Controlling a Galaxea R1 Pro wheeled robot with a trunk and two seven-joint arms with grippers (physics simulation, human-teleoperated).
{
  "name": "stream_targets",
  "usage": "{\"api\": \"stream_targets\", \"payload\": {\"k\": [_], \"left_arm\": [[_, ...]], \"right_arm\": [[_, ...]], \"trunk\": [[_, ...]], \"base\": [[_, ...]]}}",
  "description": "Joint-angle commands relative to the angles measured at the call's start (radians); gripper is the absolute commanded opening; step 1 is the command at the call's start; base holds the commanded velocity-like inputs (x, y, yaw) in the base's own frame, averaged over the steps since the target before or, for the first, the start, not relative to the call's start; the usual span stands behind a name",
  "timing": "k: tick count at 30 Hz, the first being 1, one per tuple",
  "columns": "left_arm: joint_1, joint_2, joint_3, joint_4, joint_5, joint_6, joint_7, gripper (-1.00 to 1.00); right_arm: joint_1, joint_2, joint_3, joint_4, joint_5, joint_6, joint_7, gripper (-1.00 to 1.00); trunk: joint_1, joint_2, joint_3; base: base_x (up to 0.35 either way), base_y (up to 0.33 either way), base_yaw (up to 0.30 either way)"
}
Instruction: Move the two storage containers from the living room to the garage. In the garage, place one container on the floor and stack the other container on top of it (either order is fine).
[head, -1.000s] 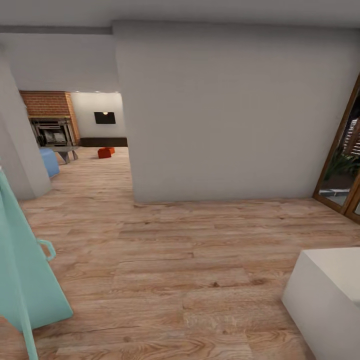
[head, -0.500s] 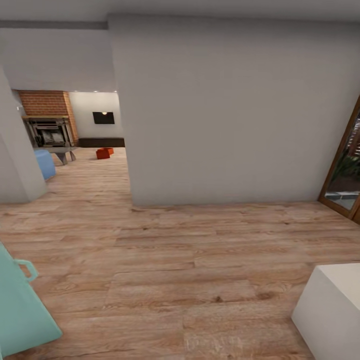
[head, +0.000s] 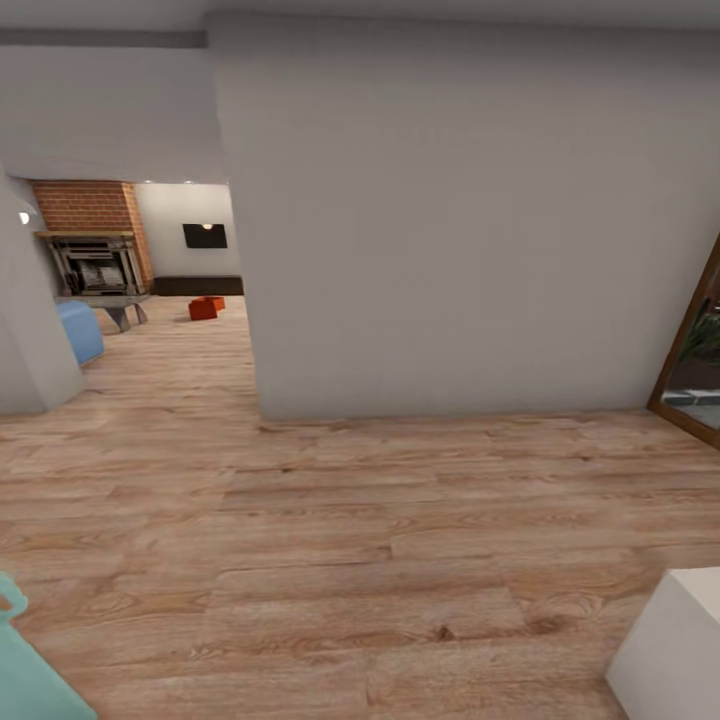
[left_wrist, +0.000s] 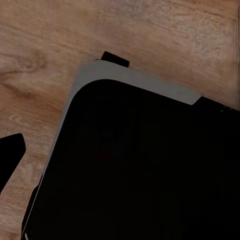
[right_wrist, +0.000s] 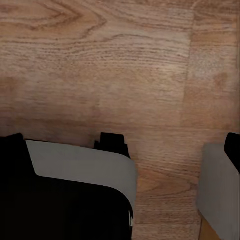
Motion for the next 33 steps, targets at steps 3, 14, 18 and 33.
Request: {"api": "stream_targets", "payload": {"k": [3,14,18,33], "left_arm": [[0.0,-0.001,0.003,0.0,0.001,-0.002,0.0,1.0],[0.0,-0.002,0.003,0.0,0.0,-0.002,0.0,1.0],[0.0,-0.002,0.003,0.0,0.001,-0.002,0.0,1.0],[0.0,-0.003,0.001,0.001,0.0,-0.003,0.0,1.0]], "right_arm": [[-0.001,0.002,0.007,0.003,0.006,-0.004,-0.003,1.0],[-0.001,0.002,0.007,0.003,0.007,-0.004,-0.003,1.0],[-0.001,0.002,0.007,0.003,0.007,-0.004,-0.003,1.0],[-0.001,0.003,0.007,0.003,0.006,-0.004,-0.001,1.0]], "trunk": [[0.001,0.0,-0.001],[0.001,0.0,-0.001],[0.001,0.0,-0.001],[0.001,0.0,-0.001]], "base": [[0.322,0.0,0.0],[0.322,0.0,0.0],[0.322,0.0,0.0],[0.322,0.0,0.0]]}}
